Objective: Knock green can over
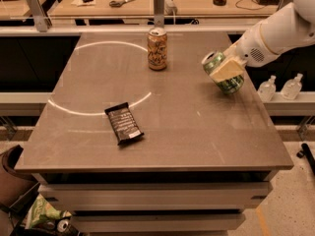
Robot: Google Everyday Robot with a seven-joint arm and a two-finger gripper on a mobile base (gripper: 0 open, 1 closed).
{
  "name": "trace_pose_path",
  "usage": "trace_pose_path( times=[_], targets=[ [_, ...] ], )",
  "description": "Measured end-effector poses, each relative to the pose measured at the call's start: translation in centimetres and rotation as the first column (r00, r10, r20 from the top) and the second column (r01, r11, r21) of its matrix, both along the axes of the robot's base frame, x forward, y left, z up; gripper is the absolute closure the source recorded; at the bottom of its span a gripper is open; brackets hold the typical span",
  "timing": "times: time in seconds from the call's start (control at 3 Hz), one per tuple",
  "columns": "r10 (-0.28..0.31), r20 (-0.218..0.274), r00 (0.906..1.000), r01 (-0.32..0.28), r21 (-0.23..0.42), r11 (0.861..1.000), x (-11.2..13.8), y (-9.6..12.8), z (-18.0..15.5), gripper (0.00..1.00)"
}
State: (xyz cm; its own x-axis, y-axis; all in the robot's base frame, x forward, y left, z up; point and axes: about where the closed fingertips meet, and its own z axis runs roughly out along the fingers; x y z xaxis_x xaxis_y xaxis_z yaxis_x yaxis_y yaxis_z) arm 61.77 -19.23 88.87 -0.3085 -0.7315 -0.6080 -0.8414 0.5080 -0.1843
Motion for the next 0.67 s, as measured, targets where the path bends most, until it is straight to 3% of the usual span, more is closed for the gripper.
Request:
trace_pose_path(
  times=[0.33, 0.67],
  targets=[
    [0.074, -0.040, 0.9965, -0.078, -0.099, 0.992, -0.8, 2.0, -1.8, 1.00],
    [0.139, -0.075, 0.9874, -0.147, -0.114, 0.982, -1.1, 4.0, -3.6, 1.00]
  ],
)
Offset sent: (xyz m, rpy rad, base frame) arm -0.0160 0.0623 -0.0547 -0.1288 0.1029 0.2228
